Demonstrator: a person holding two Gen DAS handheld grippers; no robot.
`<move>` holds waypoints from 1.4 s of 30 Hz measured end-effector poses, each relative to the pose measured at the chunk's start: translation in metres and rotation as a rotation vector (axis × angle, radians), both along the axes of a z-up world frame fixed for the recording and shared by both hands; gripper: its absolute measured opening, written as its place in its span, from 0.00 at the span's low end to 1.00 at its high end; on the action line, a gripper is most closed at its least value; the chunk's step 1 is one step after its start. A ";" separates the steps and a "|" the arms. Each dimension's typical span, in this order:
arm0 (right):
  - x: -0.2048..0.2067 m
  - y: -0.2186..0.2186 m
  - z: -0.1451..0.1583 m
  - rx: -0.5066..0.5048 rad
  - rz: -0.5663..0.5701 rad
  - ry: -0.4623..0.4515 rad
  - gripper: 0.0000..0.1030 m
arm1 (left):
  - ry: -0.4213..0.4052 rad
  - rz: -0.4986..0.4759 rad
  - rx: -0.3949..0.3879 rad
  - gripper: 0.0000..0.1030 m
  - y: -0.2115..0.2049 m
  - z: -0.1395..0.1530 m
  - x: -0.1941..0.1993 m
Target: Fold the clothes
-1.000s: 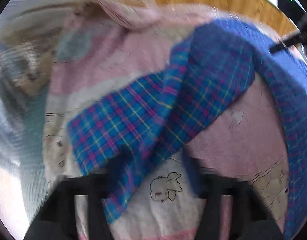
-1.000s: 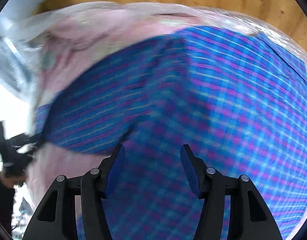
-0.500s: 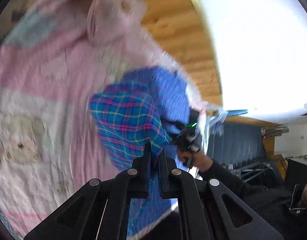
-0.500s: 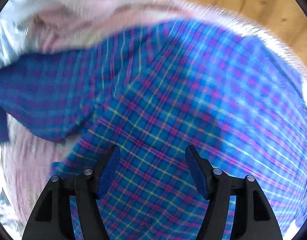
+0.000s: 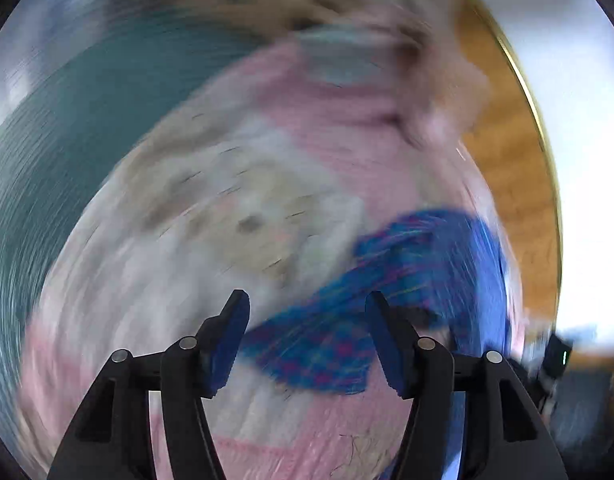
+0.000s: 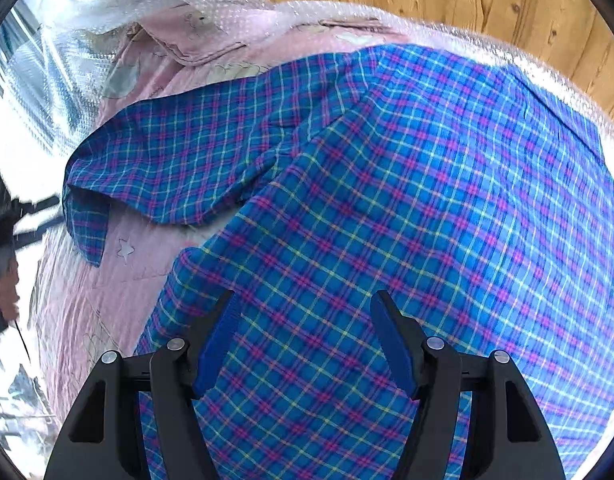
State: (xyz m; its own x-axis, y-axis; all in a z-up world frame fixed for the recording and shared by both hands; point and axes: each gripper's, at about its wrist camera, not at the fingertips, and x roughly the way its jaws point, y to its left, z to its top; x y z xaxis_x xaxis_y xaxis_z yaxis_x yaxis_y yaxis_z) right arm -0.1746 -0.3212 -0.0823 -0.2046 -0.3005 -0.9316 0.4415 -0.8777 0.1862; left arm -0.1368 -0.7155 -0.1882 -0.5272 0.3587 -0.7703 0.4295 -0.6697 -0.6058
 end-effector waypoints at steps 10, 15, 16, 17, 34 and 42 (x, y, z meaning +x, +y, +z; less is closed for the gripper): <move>0.007 -0.018 -0.006 0.024 0.010 -0.012 0.66 | 0.175 0.095 -0.028 0.27 0.036 0.014 0.004; 0.008 -0.015 0.022 -0.041 0.006 0.015 0.66 | 0.255 0.019 -0.047 0.03 0.051 0.042 -0.024; 0.007 -0.012 0.031 -0.081 -0.007 0.014 0.66 | 0.256 -0.014 -0.032 0.03 0.048 0.054 -0.027; 0.007 -0.011 0.040 -0.124 -0.019 0.012 0.66 | 0.226 -0.092 0.020 0.03 0.046 0.070 -0.032; 0.095 -0.041 0.096 -0.508 0.113 0.017 0.78 | -0.010 -0.485 0.131 0.03 0.136 0.089 -0.038; 0.129 -0.101 0.094 -0.188 0.192 0.314 0.70 | -0.036 -0.607 0.198 0.03 0.179 0.133 -0.043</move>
State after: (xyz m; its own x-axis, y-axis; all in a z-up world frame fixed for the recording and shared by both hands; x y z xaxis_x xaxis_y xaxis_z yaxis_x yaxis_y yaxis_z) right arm -0.0453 -0.4217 0.0118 -0.3934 -0.5203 -0.7580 0.6548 -0.7373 0.1662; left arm -0.1797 -0.5368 -0.0555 -0.1609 0.7224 -0.6725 0.0313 -0.6773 -0.7350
